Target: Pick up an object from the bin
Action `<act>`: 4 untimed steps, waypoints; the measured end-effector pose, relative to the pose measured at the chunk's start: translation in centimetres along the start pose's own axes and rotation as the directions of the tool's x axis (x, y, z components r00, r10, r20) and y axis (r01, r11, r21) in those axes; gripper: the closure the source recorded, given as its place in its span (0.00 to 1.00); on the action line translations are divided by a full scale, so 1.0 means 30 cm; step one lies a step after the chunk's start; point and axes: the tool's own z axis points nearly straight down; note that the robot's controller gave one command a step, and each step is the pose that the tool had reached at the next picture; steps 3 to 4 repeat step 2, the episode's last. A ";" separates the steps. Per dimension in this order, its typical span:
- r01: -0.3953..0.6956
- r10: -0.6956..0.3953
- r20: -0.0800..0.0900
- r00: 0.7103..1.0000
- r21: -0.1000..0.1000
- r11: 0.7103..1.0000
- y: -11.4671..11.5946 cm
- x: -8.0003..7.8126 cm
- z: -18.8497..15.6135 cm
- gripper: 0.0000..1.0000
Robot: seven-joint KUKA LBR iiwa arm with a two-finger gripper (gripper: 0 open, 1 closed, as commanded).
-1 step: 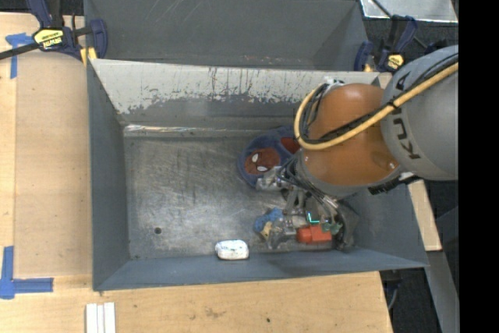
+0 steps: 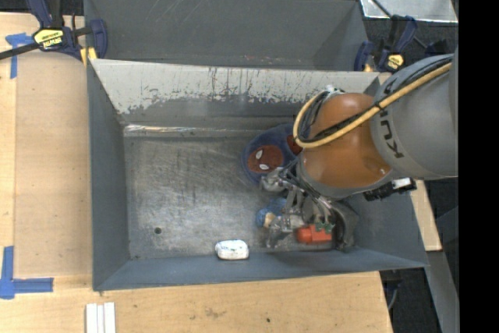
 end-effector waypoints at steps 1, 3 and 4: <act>-0.002 0.002 0.020 1.000 0.000 1.000 0.000 -0.018 -0.014 1.00; 0.503 -0.503 0.005 0.864 0.006 0.864 0.119 -0.081 -0.515 1.00; 0.503 -0.503 0.005 0.864 0.006 0.864 0.119 -0.081 -0.515 1.00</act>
Offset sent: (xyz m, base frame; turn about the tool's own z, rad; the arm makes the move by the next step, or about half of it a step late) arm 0.0000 0.0000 0.0000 0.0000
